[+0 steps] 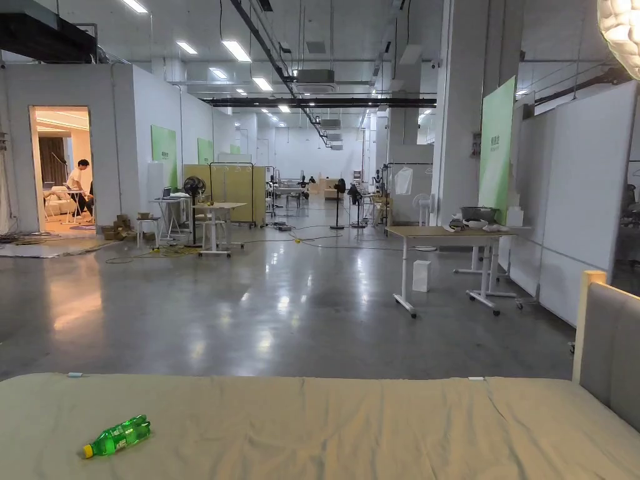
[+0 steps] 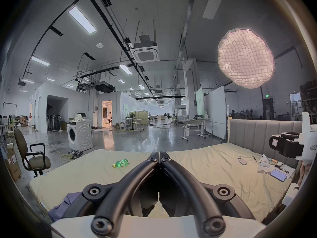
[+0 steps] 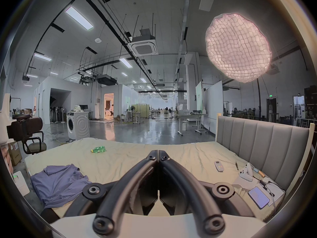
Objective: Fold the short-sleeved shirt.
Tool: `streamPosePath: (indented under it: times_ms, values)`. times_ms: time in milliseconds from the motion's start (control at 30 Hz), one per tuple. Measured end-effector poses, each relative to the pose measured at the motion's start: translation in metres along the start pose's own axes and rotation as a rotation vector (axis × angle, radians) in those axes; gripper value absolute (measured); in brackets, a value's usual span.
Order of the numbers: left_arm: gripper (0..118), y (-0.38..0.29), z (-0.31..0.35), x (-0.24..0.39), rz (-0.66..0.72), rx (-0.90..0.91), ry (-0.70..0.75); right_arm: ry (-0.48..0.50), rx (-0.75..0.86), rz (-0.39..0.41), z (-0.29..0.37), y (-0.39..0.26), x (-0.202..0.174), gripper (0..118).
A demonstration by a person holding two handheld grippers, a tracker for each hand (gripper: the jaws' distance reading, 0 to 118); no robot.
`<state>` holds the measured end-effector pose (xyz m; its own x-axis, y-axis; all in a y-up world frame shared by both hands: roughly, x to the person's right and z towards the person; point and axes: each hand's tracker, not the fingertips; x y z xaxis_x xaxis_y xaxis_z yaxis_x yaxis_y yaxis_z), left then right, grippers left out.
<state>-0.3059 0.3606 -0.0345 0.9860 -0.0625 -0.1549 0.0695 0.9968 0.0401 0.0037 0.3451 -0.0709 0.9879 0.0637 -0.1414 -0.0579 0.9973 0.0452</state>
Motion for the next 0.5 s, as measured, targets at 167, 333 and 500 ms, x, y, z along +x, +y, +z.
streamPosePath:
  times_ms: [167,333,500]
  values:
    - [0,-0.003,-0.0001,0.0057,-0.043,-0.004,-0.003,-0.002,-0.008,-0.01,-0.0011,-0.0022,0.0013,0]
    - [0,-0.0037,-0.0017,0.006,-0.052,-0.017,0.01,-0.007,-0.011,-0.007,-0.0012,-0.0027,0.0031,0]
    - [0,-0.0028,-0.0036,0.002,-0.04,-0.024,0.017,-0.016,-0.015,-0.01,-0.0013,-0.0037,0.0053,0]
